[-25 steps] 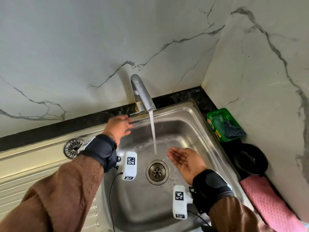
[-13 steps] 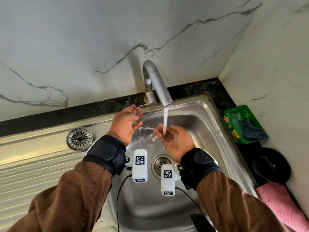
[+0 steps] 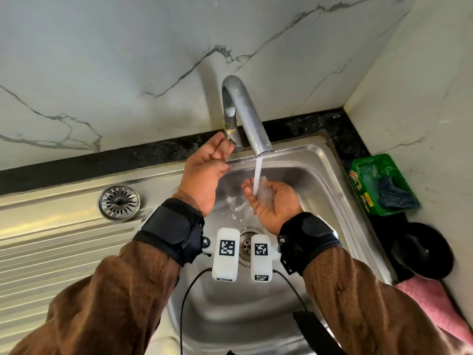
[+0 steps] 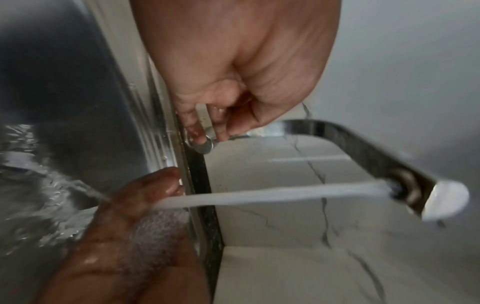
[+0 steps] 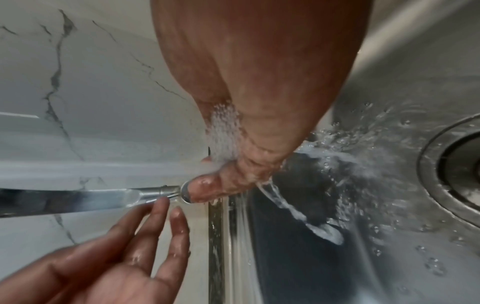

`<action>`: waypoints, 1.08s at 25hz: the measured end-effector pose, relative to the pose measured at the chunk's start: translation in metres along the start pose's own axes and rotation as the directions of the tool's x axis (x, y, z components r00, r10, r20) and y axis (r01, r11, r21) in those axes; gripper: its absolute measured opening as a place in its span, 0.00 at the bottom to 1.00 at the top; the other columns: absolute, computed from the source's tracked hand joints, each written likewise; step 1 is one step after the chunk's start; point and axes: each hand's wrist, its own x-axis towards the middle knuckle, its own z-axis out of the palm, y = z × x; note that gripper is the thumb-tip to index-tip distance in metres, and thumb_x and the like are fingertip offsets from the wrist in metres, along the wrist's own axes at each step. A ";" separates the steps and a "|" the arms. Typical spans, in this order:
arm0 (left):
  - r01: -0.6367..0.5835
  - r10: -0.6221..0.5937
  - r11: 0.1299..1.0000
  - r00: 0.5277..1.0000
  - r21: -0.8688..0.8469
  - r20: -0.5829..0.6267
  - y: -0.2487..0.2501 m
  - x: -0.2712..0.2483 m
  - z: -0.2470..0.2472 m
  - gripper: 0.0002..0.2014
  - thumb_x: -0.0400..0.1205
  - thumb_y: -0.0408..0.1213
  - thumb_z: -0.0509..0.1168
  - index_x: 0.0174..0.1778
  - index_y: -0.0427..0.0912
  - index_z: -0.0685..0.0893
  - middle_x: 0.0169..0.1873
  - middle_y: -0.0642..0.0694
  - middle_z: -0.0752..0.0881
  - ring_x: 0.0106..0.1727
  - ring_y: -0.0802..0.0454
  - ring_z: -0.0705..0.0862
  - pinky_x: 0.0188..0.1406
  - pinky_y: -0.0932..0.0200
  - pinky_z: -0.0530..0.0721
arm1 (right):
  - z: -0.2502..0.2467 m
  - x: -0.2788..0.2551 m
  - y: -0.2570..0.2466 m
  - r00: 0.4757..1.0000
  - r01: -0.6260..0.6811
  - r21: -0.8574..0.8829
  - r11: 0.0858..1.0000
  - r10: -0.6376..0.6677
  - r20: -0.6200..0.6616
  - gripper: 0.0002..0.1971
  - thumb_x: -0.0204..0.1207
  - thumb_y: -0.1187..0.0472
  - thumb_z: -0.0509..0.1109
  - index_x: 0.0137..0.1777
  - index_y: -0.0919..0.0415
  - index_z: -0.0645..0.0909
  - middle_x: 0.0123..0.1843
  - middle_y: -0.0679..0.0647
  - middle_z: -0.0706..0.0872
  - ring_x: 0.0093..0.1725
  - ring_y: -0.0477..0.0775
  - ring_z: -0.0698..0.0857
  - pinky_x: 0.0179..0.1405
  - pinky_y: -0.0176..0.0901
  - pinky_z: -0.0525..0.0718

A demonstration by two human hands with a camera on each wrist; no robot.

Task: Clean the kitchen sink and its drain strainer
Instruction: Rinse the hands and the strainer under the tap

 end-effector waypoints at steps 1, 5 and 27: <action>-0.021 0.014 0.996 0.996 0.081 0.093 0.000 0.001 0.004 0.36 0.76 0.11 0.54 0.80 0.41 0.70 0.59 0.50 0.88 0.76 0.47 0.76 0.70 0.49 0.75 | 0.000 -0.005 -0.002 1.000 -0.001 0.031 1.000 0.000 0.007 0.15 0.87 0.63 0.54 0.54 0.74 0.79 0.42 0.66 0.86 0.37 0.59 0.88 0.45 0.42 0.90; -0.006 -0.029 0.977 0.986 0.213 0.163 0.007 -0.003 -0.002 0.35 0.80 0.15 0.54 0.80 0.50 0.71 0.73 0.53 0.79 0.75 0.56 0.76 0.67 0.54 0.77 | 0.000 -0.036 -0.010 0.999 0.035 0.026 0.999 -0.035 0.029 0.09 0.82 0.69 0.60 0.49 0.73 0.81 0.47 0.68 0.88 0.41 0.62 0.90 0.42 0.43 0.92; 0.466 0.228 0.190 0.835 0.864 -0.501 0.031 -0.040 -0.206 0.15 0.80 0.41 0.68 0.61 0.42 0.86 0.61 0.35 0.86 0.65 0.33 0.81 0.62 0.47 0.79 | -0.036 -0.135 0.043 0.986 0.154 -0.390 0.908 -0.113 0.126 0.19 0.83 0.72 0.52 0.64 0.81 0.79 0.61 0.74 0.87 0.61 0.69 0.88 0.59 0.49 0.87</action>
